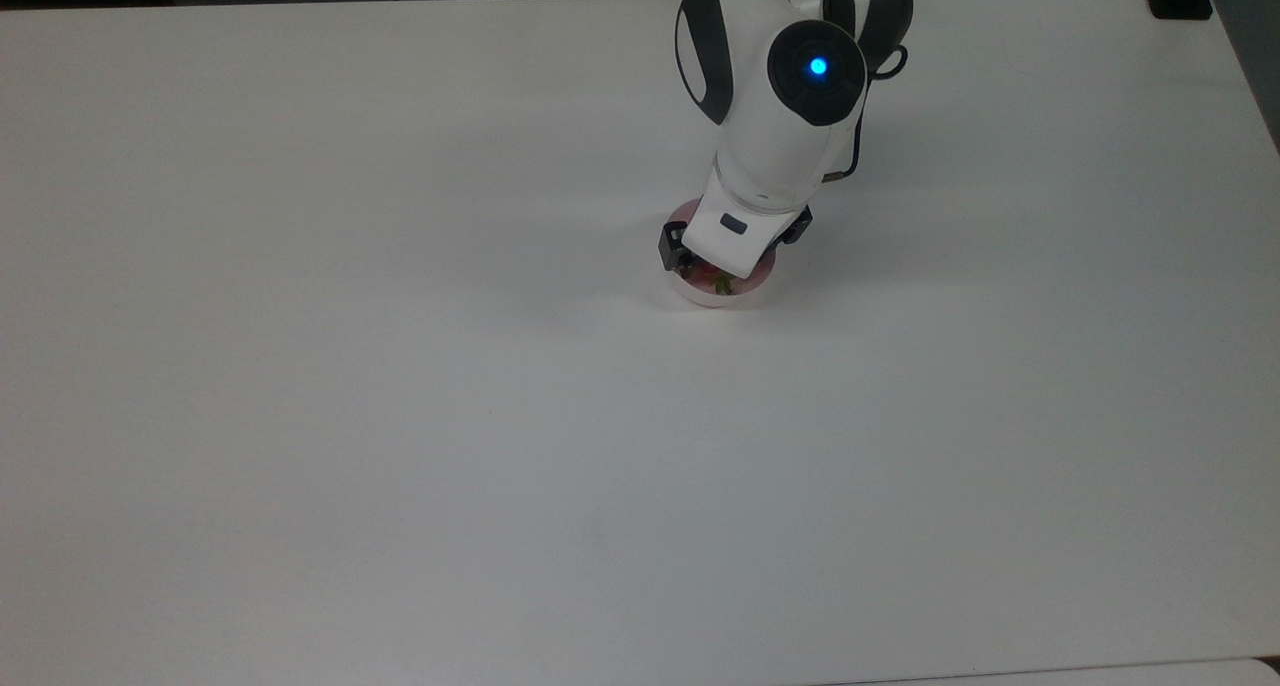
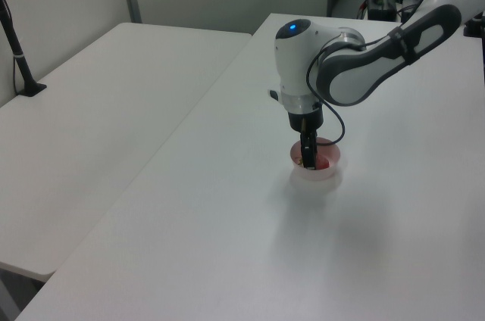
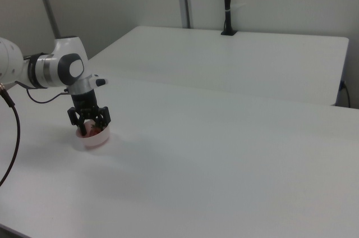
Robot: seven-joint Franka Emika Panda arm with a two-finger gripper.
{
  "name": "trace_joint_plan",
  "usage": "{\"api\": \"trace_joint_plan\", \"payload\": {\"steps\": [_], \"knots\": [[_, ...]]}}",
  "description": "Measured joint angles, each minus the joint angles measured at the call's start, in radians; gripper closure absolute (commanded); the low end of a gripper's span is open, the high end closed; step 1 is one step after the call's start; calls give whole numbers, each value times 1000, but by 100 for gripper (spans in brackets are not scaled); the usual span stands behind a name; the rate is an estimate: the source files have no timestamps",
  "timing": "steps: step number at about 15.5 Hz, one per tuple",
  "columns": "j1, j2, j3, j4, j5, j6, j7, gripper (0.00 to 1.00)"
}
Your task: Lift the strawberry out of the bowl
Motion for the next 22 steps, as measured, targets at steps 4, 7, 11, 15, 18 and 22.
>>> {"api": "trace_joint_plan", "payload": {"steps": [4,7,11,15,18,22], "knots": [[3,10,0,-1,-6,3,1,51],[2,10,-1,0,-7,3,1,58],[-2,2,-3,8,-7,3,1,58],[-14,-35,-5,46,-7,3,4,58],[-32,-87,-12,59,3,-4,8,58],[-123,-125,-37,54,3,-22,-29,57]]}}
